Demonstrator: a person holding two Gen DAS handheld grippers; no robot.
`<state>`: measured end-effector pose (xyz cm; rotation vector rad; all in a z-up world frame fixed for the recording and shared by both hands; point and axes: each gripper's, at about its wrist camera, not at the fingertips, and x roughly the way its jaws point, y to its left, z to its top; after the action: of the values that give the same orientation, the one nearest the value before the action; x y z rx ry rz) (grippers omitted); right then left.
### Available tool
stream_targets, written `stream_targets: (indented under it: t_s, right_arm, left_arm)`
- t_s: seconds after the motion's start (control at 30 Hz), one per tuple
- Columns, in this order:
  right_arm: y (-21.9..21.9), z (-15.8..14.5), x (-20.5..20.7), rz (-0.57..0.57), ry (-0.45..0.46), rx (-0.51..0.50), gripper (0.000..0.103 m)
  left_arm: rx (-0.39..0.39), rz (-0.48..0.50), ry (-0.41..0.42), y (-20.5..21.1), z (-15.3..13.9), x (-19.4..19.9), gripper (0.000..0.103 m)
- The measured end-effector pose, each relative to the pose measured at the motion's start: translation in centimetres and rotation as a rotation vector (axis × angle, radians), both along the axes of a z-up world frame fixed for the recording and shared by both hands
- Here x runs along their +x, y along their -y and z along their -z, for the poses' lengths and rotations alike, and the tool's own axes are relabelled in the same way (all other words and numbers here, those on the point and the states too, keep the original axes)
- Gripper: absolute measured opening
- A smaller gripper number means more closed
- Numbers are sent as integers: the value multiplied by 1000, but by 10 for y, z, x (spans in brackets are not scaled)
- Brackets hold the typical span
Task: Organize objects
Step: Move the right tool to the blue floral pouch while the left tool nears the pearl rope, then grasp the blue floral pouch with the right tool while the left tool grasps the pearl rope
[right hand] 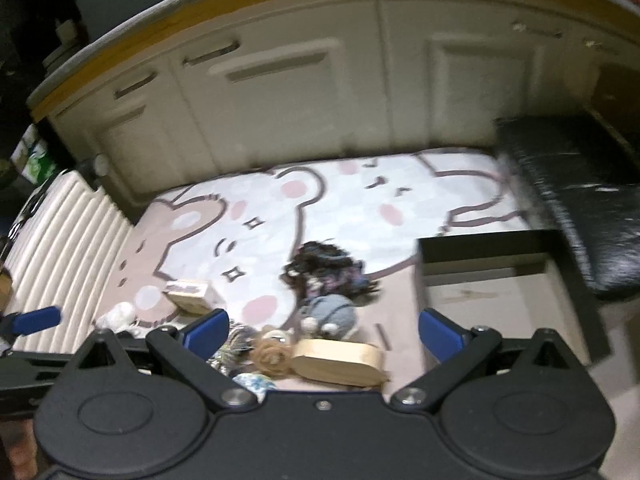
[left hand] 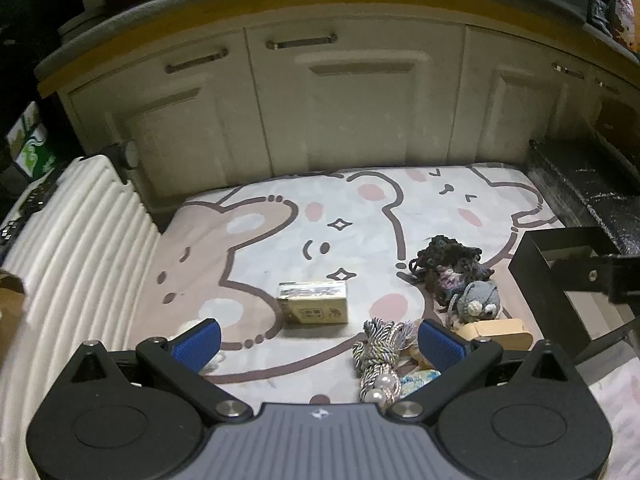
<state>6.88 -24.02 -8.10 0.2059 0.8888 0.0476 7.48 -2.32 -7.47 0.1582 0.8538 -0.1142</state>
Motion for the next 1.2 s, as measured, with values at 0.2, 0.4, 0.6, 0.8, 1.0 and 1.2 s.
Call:
stream_targets:
  t_s: [0.2, 0.4, 0.6, 0.8, 1.0, 1.2]
  right_arm:
    - [-13, 34, 7, -168, 3, -9, 100]
    - [-31, 71, -1, -340, -22, -68, 99]
    - [-50, 100, -17, -465, -2, -101, 99]
    - [-64, 112, -24, -553, 4, -68, 99]
    - [-88, 124, -32, -655, 8, -163, 97]
    - [-99, 138, -35, -692, 13, -221, 87]
  left_arm:
    - [4, 20, -14, -1, 37, 15, 103]
    - [-25, 1, -56, -9, 70, 32, 103]
    - [-100, 7, -104, -12, 95, 44, 103]
    - [-132, 5, -150, -10, 114, 54, 103]
    - [-123, 22, -179, -2, 127, 58, 103]
    - [-100, 22, -220, 0, 139, 57, 103]
